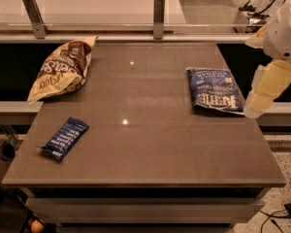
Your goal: Move blue chip bag near brown chip bag
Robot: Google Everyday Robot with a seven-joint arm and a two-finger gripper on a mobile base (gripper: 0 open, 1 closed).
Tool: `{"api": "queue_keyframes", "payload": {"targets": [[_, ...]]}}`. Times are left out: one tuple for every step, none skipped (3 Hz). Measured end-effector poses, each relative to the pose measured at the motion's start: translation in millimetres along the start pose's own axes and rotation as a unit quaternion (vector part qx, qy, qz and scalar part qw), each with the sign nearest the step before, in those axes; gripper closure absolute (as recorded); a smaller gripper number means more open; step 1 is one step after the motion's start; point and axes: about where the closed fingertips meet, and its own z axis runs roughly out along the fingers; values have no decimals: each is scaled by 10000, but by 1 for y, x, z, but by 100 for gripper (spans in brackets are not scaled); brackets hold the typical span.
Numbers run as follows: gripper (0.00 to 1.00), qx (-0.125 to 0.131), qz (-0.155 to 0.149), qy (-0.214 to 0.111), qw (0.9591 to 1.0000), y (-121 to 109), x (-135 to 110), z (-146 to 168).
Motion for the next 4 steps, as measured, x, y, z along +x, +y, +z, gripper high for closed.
{"api": "queue_keyframes", "payload": {"targets": [[0, -35, 208, -334, 9992, -37, -2, 29], [0, -109, 438, -616, 9971, -71, -3, 60], [0, -208, 689, -796, 9942, -98, 3, 93], [0, -333, 944, -911, 9908, -119, 6, 127]]}}
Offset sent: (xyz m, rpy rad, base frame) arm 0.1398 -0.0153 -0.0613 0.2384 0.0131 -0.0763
